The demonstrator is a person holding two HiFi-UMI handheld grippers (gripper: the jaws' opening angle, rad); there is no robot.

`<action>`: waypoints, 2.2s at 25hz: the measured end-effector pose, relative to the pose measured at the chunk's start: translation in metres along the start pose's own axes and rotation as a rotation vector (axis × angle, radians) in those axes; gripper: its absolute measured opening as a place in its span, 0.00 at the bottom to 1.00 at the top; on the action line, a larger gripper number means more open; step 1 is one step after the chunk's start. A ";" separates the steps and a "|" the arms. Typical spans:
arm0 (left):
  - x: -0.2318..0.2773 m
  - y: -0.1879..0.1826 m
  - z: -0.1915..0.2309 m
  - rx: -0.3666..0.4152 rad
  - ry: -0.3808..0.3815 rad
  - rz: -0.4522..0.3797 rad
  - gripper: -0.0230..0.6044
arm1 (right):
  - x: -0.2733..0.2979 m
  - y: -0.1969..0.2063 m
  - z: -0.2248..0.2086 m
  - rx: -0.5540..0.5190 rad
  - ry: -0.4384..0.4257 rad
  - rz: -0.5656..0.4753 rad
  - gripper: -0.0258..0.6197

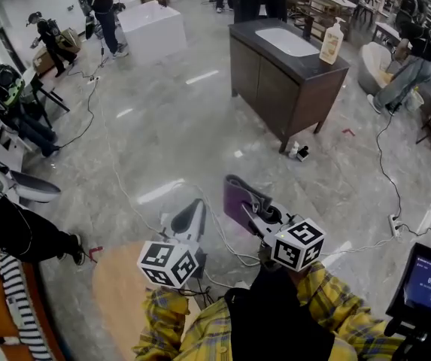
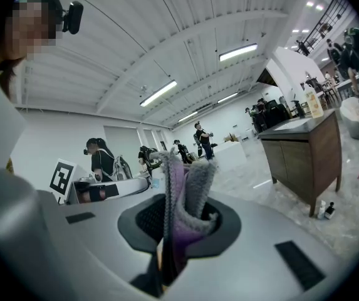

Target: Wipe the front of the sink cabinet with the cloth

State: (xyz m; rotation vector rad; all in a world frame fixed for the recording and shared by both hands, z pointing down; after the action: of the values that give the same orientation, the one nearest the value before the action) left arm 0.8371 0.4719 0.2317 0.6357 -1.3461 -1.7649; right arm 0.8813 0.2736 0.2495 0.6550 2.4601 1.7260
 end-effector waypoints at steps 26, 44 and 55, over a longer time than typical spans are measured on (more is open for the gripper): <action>0.071 -0.039 0.098 -0.030 -0.103 -0.005 0.05 | 0.127 -0.054 -0.044 -0.037 -0.084 0.058 0.11; 0.192 -0.085 0.172 -0.030 -0.170 -0.048 0.05 | 0.238 -0.114 -0.134 -0.031 -0.171 0.077 0.11; 0.222 -0.092 0.184 -0.014 -0.160 -0.040 0.05 | 0.257 -0.129 -0.157 -0.029 -0.173 0.046 0.11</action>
State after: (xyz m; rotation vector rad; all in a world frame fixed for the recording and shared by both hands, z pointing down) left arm 0.5441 0.3958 0.2182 0.5256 -1.4354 -1.8892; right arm 0.5635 0.1954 0.2379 0.8259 2.3173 1.6415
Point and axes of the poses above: the fingertips, and each gripper's own axes: x forward along the fingers, z to its left, y out of its underside, the point moved 8 cm from there along -x, backward along the fingers, and after that the axes turned 9 degrees about y, right-handed, at the moved point
